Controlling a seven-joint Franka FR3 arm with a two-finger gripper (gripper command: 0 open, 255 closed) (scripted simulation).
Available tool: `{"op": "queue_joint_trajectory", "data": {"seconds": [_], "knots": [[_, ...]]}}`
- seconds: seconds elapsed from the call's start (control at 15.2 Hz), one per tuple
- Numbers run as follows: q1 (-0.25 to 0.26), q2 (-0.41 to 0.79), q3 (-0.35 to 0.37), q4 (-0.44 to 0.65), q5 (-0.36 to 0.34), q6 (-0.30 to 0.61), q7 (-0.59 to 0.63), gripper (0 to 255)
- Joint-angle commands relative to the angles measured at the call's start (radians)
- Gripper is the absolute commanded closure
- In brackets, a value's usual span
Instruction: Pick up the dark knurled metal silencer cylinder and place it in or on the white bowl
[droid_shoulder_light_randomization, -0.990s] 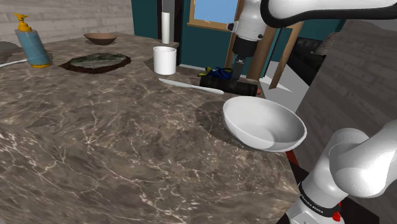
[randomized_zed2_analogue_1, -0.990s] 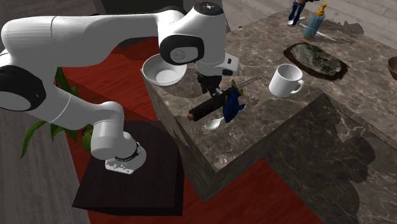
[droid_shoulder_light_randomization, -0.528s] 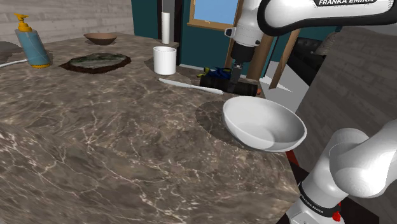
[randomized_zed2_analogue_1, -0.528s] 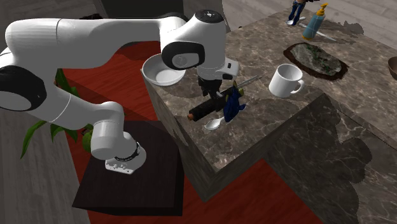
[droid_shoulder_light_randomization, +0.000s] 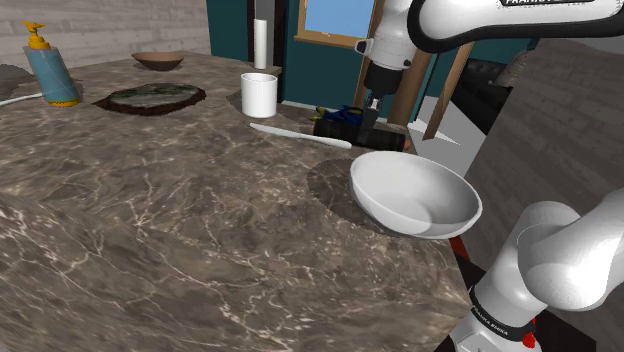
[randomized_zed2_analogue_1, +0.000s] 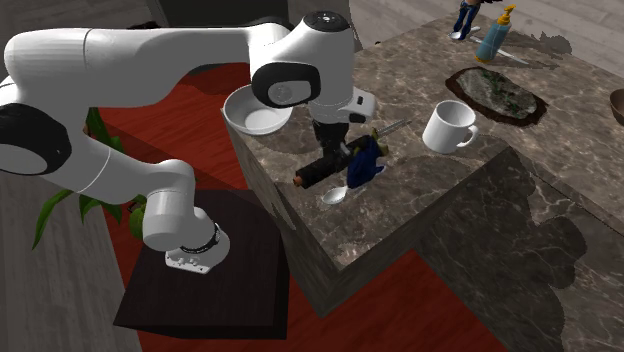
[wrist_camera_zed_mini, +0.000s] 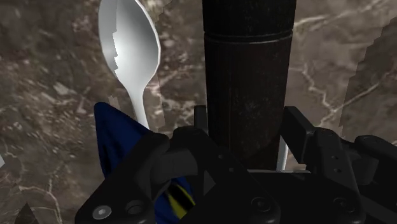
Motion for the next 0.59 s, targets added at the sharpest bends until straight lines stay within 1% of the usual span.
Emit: {"op": "queue_joint_trajectory", "data": {"seconds": [0.0,0.26,0.53], "knots": [[0.003,0.007,0.003,-0.009,0.004,-0.001,0.000,255],[0.002,0.009,0.001,-0.010,0.003,0.001,-0.002,255],[0.003,0.013,0.000,0.048,0.003,-0.052,-0.002,255]]}}
